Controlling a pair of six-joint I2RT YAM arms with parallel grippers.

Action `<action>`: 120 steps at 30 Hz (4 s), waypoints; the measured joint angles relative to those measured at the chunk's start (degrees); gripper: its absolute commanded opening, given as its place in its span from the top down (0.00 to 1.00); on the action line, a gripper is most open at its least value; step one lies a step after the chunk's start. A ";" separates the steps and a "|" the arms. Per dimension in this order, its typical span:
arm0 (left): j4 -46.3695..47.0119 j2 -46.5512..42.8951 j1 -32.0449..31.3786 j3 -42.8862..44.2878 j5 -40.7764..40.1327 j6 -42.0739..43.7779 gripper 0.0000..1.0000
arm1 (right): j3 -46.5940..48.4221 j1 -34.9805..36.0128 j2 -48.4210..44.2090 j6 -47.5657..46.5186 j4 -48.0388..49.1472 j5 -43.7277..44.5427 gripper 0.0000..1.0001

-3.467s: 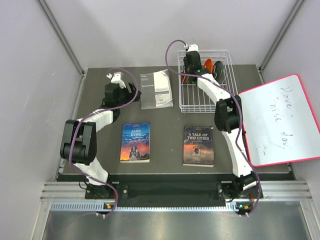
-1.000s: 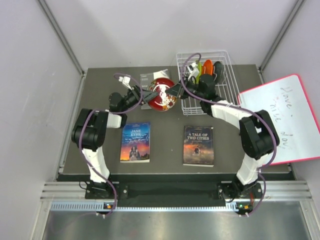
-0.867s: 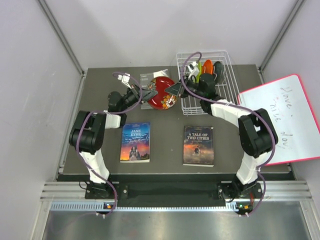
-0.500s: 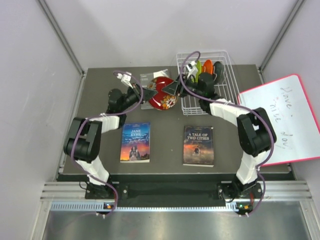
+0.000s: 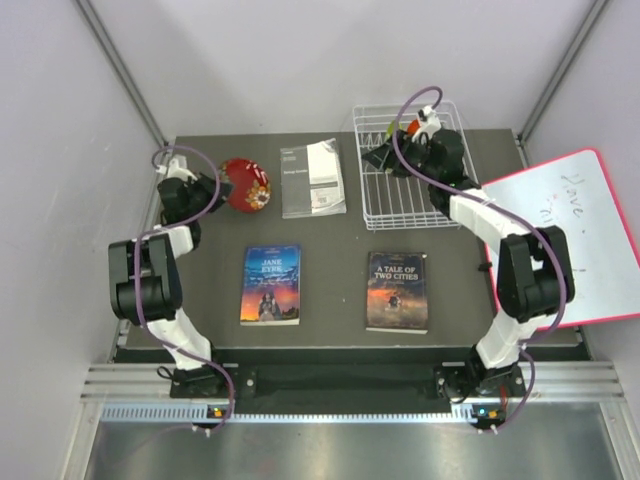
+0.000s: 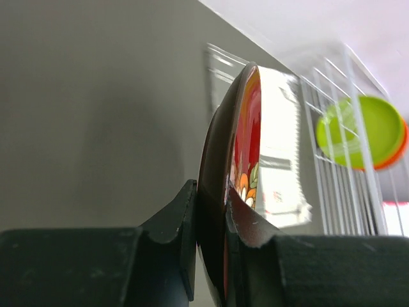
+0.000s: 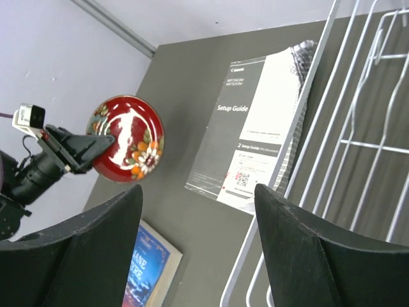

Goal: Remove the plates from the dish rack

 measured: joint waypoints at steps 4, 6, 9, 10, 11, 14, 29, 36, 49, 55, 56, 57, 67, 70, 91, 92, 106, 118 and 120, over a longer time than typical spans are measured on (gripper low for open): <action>-1.20 3.15 4.24 1.99 -0.02 0.17 1.00 | 1.14 -0.42 -0.72 -1.62 -1.84 0.61 0.29; -1.46 5.11 5.22 2.84 0.15 0.15 1.00 | 1.73 -0.55 -0.72 -2.21 -2.75 0.79 0.29; -1.55 7.96 6.05 3.10 0.76 -0.09 1.00 | 3.17 -0.85 -0.72 -3.10 -4.66 1.07 0.29; -1.79 8.63 6.25 3.10 0.87 -0.24 1.00 | 3.65 -0.96 -0.70 -3.23 -5.01 1.18 0.29; -2.29 9.31 6.38 3.10 0.94 -0.33 0.97 | 4.31 -1.05 -0.68 -3.65 -5.62 1.36 0.28; -3.41 11.39 6.47 3.32 0.96 -0.74 0.97 | 7.19 -1.22 -0.20 -5.01 -7.67 2.56 0.28; -7.54 13.73 6.54 4.79 -0.33 0.72 0.46 | 21.16 -1.38 9.86 -13.70 -21.11 16.24 0.28; -8.20 12.66 6.47 5.49 -1.88 2.62 0.22 | 27.26 -1.53 13.75 -16.92 -25.73 20.92 0.28; -14.75 7.48 6.47 4.11 -10.73 5.88 0.06 | 37.64 -1.38 21.51 -22.71 -31.80 31.32 0.32; -18.56 3.32 6.27 3.93 -11.63 6.25 0.06 | 44.09 -0.68 26.51 -25.05 -34.53 33.83 0.39; -18.73 2.34 6.21 3.87 -11.50 6.25 0.06 | 45.05 -0.57 27.28 -25.24 -34.93 34.16 0.41; -19.08 0.92 6.01 3.80 -11.23 6.23 0.06 | 46.31 -0.39 28.30 -25.64 -35.67 34.75 0.43; -18.27 -11.85 -2.14 3.78 -10.16 7.02 0.05 | 50.03 1.38 32.94 -28.68 -38.86 39.76 0.61; -18.12 -12.17 -4.33 3.78 -10.01 7.15 0.05 | 50.29 1.92 33.24 -29.86 -39.15 41.68 0.75; -18.03 -11.96 -7.17 2.95 -10.25 8.04 0.05 | 37.66 12.00 29.09 -41.48 -24.48 71.49 1.00; -17.99 -11.91 -7.21 2.95 -10.27 8.17 0.04 | 35.60 12.41 27.47 -42.14 -23.15 72.85 1.00; -11.96 -9.55 -8.52 2.95 -1.62 7.19 0.09 | 21.22 13.31 0.83 -36.87 -19.45 64.83 1.00; 9.84 1.16 -13.75 1.99 10.95 -6.16 0.09 | 4.46 12.94 -5.18 -17.16 -19.45 23.71 1.00; 12.55 2.21 -14.51 1.99 11.45 -7.78 0.10 | 2.43 12.94 -5.14 -14.36 -17.84 19.47 1.00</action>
